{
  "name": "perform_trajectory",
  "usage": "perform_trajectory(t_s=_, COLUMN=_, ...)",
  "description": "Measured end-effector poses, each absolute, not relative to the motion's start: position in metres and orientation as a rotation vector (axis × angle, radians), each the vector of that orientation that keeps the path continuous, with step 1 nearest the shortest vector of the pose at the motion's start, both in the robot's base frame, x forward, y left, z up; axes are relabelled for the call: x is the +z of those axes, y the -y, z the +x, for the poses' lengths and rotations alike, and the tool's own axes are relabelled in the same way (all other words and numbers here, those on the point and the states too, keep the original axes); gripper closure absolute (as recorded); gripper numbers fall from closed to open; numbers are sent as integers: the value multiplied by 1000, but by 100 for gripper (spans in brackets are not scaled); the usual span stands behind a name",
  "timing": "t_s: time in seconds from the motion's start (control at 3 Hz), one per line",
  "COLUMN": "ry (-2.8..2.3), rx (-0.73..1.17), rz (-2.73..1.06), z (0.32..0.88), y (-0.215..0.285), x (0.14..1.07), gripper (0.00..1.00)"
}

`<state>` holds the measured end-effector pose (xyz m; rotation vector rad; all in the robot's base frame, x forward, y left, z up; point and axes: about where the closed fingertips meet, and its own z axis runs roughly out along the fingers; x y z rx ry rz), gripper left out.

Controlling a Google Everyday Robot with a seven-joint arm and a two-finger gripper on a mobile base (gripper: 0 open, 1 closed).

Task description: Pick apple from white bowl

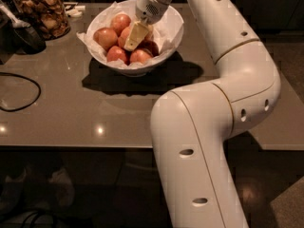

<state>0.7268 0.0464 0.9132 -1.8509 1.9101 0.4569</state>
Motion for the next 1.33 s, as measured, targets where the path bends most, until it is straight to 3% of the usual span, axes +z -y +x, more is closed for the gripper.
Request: perform_trajectory(t_s=1.33, ry=-1737, rx=397, rz=-1745, z=679, y=-27, x=1020, gripper=100)
